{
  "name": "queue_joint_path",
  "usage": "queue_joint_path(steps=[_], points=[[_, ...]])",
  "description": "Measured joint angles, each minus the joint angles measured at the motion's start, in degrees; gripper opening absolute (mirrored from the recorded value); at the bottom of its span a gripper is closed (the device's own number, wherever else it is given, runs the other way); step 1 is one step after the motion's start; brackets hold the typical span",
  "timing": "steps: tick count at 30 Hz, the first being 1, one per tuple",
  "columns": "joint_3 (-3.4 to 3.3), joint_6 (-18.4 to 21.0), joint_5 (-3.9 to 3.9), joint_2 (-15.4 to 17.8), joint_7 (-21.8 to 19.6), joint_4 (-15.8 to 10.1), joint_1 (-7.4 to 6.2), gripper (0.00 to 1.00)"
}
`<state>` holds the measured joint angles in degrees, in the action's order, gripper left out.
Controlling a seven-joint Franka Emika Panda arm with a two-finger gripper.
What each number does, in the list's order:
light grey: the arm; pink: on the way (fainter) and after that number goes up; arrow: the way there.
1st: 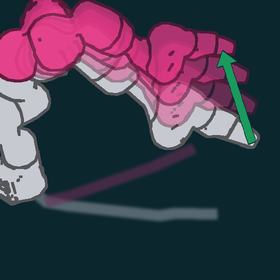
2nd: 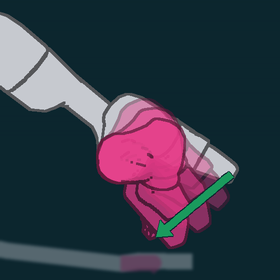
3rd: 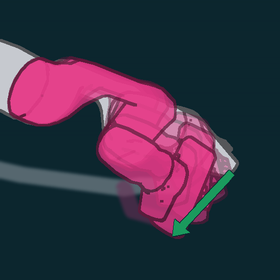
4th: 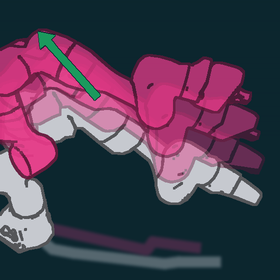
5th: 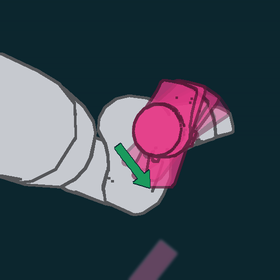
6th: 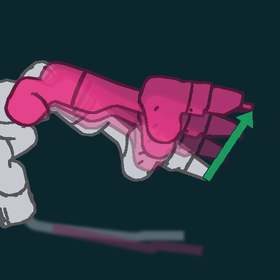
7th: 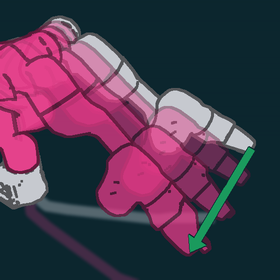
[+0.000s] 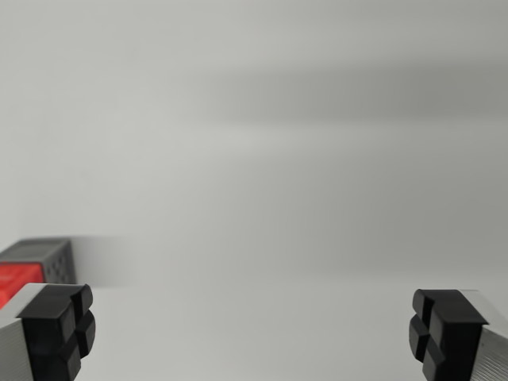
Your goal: Destack cube
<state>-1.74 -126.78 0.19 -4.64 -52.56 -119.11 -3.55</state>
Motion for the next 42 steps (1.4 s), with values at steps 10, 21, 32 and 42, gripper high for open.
queue_joint_path(steps=[10,21,32,42], points=[[0.89,-2.18,-0.21,0.44,-2.56,-3.02,-1.78,1.00],[2.06,-4.64,-0.45,0.57,-5.72,-6.07,-3.81,1.00],[3.40,-7.18,-0.65,0.47,-9.21,-8.89,-6.02,1.00],[4.81,-9.79,-0.86,-0.42,-12.93,-11.11,-8.45,1.00]])
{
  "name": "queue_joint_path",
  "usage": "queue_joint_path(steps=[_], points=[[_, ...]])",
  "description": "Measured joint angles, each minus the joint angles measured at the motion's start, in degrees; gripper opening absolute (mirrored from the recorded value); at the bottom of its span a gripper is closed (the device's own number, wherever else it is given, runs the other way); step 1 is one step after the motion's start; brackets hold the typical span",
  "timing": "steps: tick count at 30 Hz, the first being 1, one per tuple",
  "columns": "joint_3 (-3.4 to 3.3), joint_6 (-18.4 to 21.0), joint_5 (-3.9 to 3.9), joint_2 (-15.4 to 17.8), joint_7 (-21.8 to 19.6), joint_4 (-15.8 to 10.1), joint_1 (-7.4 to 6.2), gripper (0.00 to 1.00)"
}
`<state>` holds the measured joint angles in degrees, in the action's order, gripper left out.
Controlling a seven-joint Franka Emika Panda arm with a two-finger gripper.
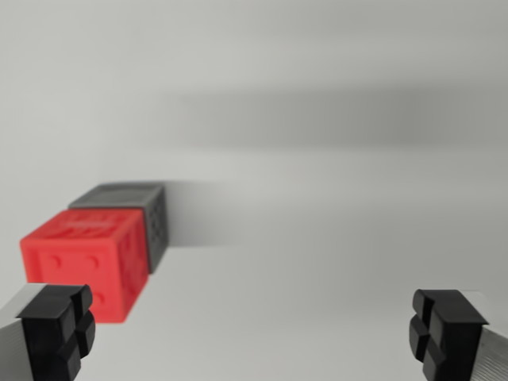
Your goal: Destack cube
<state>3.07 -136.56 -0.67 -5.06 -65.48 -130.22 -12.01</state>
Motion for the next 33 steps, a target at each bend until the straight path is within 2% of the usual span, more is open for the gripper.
queue_joint_path(steps=[16,23,33], points=[[1.99,-3.97,-0.52,-2.71,-6.14,-2.04,-4.11,1.00],[2.70,-5.65,-0.84,-4.31,-8.94,-2.47,-6.16,1.00],[3.36,-7.92,-1.22,-6.89,-12.61,-2.58,-9.19,1.00]])
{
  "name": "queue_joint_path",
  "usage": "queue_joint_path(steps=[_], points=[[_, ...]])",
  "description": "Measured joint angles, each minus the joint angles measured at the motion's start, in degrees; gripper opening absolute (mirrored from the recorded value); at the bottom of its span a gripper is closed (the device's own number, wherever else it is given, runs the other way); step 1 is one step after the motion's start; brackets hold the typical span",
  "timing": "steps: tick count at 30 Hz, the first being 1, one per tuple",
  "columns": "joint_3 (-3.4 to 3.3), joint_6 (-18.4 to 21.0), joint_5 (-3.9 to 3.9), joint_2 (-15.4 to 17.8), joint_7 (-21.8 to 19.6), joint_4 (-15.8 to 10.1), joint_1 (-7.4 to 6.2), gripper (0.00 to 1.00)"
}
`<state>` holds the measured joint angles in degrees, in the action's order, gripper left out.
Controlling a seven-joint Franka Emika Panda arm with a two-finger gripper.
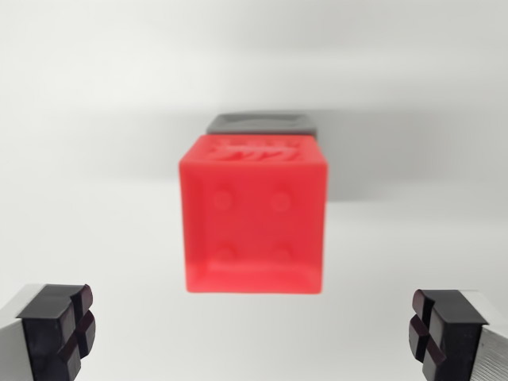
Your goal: Destack cube
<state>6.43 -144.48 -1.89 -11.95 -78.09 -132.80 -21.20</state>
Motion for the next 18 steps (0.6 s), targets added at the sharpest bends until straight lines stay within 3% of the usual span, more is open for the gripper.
queue_joint_path(steps=[18], points=[[-1.07,-8.70,-1.80,-8.92,-1.38,0.09,-0.77,1.00]])
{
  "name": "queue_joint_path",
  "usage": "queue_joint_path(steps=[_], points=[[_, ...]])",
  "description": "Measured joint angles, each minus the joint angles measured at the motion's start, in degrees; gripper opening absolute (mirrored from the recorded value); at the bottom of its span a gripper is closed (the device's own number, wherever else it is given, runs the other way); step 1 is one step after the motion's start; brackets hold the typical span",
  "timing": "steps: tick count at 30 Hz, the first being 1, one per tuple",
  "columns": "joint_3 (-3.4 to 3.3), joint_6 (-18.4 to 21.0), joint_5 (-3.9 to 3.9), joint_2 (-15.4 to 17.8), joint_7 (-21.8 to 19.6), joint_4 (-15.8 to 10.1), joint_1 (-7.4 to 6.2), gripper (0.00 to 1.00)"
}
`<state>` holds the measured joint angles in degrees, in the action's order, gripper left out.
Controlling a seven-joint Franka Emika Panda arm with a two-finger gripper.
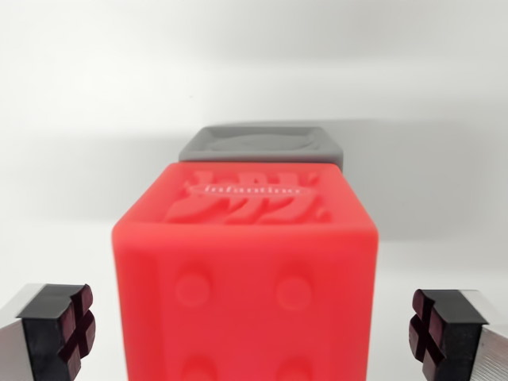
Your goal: Destack cube
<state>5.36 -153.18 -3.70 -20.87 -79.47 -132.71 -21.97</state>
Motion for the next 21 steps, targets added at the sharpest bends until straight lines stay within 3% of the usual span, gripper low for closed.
queue_joint_path(steps=[9,10,21], points=[[-0.49,-1.91,-0.28,-2.22,-0.21,0.33,-0.41,1.00],[-0.52,-1.97,-0.28,-2.28,-0.21,0.35,-0.44,0.00],[-0.58,-2.02,-0.28,-2.30,-0.22,0.39,-0.52,0.00]])
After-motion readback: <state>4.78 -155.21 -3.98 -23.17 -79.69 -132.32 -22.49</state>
